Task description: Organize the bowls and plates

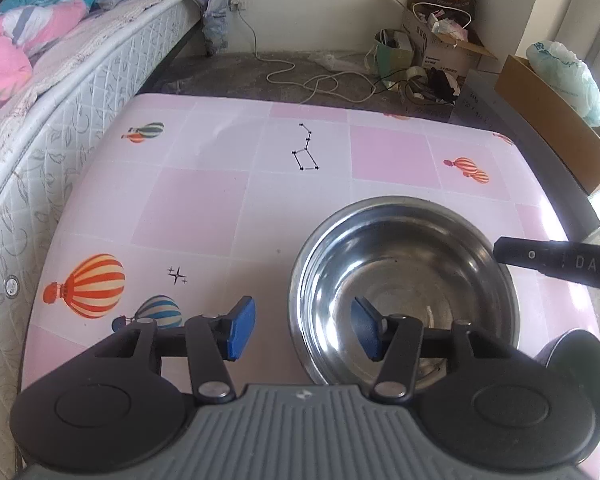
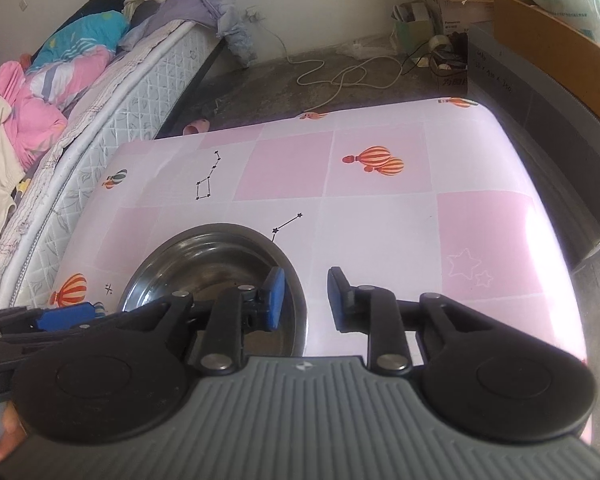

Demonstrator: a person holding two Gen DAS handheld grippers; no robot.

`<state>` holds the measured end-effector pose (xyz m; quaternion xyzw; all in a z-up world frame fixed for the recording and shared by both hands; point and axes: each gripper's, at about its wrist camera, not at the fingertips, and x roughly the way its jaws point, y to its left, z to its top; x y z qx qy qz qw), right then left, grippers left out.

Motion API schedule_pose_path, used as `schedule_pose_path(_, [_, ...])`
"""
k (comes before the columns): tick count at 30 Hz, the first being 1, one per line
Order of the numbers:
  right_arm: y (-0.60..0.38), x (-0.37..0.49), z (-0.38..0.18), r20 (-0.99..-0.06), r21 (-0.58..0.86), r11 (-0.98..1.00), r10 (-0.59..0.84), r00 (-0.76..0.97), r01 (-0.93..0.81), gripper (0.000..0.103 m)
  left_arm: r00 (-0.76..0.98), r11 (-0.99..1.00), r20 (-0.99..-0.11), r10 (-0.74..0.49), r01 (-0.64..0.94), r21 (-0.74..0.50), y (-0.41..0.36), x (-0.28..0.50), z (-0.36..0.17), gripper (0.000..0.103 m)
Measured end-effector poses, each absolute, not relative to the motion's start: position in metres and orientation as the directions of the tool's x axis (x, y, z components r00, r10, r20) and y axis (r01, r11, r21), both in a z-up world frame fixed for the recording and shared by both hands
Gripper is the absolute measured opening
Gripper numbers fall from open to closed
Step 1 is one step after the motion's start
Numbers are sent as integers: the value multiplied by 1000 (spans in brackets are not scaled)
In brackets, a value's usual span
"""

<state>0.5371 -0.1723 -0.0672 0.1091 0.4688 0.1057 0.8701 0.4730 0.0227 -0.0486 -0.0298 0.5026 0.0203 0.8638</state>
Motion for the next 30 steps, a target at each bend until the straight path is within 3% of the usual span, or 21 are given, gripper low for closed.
schedule_pose_path(4, [-164, 546, -79, -806, 316, 945, 317, 500, -90, 26, 457, 993, -889, -35, -82, -81, 26, 477, -62, 52])
schedule_pose_path(7, [-154, 548, -85, -821, 311, 944, 323, 471, -105, 31, 442, 991, -896, -51, -85, -99, 25, 477, -67, 41])
schedule_pose_path(30, [-78, 498, -78, -838, 299, 909, 396, 376, -290, 33, 416, 984, -909, -19, -152, -90, 88, 426, -57, 44])
